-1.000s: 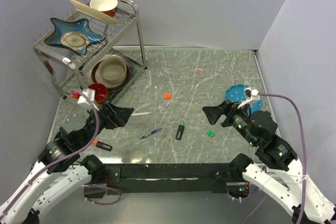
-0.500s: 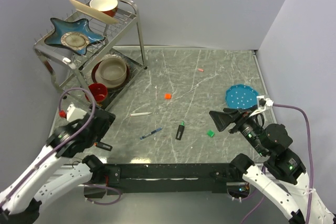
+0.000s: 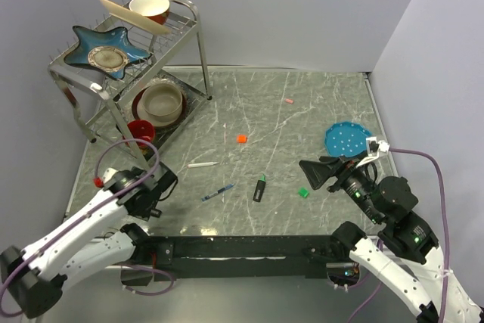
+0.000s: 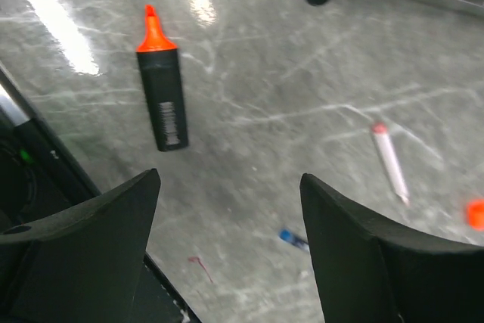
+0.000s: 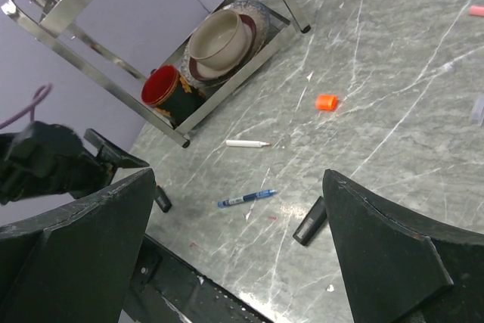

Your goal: Insert the pens into the pen caps

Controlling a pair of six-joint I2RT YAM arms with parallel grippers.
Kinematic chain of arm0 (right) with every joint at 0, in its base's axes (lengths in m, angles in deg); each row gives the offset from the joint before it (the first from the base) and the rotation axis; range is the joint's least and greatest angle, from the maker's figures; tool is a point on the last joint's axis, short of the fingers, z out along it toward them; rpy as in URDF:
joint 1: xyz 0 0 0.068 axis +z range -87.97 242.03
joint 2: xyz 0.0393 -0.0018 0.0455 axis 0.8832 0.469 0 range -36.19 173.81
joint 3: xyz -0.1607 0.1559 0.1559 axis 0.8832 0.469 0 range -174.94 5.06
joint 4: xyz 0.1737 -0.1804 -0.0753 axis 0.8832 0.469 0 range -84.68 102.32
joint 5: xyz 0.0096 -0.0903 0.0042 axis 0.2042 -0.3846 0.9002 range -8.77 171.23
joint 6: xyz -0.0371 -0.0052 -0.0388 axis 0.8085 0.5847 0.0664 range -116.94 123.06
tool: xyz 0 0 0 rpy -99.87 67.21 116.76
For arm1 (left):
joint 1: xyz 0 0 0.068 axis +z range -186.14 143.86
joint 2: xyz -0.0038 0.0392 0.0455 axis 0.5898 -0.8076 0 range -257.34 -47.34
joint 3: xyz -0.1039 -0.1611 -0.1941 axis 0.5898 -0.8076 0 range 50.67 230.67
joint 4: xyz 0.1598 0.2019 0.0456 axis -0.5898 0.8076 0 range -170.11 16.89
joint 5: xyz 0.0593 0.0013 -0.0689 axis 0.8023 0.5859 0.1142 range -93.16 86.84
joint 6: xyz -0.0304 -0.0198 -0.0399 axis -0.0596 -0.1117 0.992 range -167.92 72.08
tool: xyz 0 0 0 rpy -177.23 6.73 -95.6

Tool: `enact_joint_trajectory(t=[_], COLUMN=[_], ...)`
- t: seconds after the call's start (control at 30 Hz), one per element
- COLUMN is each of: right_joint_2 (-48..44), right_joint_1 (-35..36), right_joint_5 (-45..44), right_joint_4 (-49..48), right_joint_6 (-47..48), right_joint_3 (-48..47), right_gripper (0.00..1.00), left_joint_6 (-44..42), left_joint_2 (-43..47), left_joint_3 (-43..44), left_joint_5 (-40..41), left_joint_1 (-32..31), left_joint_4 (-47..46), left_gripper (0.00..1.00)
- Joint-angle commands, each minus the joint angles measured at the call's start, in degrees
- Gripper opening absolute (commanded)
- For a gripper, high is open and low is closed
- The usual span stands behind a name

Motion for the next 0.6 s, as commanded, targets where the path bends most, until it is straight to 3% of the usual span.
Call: enact_joint_trajectory(t=[0.0,0.37,0.47,0.57], right_joint_2=[-0.5,1.3,1.4,1.1], right_joint_1=[-0.3,-0.2,-0.3,-0.2], right_joint_5=[-0.4,4.2,4.2,4.2], right_joint_4=[-1.4,-2.0,-1.7,-1.6], right_joint_6=[0.5,0.4,0.3,0.2], right_joint_3=[0.7,1.7,1.8,1.8], right_gripper=[0.99,0.98,0.98,0.98], left_joint_6=[3.6,-2.2,-9.5,-17.3], left_joint_2=[-3.4,-7.7,-8.6,-10.6], left_joint_3=[-0.2,-4.4,-7.5,-11.9], left_joint_5=[0.5,-1.6,-4.5,-12.6], left_joint_1=[0.5,9.4,15.2,21.3], left_joint_4=[1.7,-4.7,-12.4,-20.4], left_gripper=[0.79,0.75,0.74,0.67])
